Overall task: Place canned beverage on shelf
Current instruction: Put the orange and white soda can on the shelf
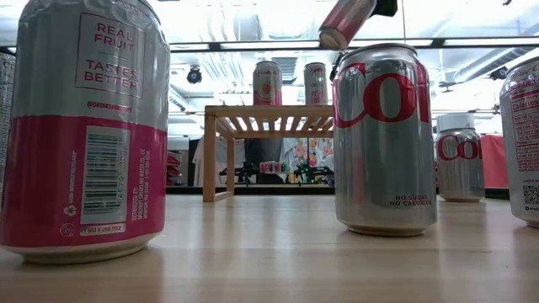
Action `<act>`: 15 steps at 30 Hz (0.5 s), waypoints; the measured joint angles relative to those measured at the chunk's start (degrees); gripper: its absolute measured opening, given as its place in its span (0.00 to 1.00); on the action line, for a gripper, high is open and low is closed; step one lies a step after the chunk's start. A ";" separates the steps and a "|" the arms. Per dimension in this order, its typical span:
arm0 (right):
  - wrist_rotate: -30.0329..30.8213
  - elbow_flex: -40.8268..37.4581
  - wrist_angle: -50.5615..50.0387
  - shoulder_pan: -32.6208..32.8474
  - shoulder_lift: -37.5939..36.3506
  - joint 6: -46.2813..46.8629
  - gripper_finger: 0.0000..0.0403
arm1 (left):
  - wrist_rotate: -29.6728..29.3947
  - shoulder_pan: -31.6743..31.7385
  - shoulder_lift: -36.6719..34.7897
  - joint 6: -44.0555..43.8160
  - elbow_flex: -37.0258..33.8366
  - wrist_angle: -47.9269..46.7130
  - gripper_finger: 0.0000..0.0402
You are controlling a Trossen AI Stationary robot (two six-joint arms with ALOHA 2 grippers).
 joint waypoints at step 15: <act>1.81 0.02 0.18 -1.56 -0.74 3.93 0.71 | 13.48 8.69 -1.15 15.67 0.09 4.90 0.00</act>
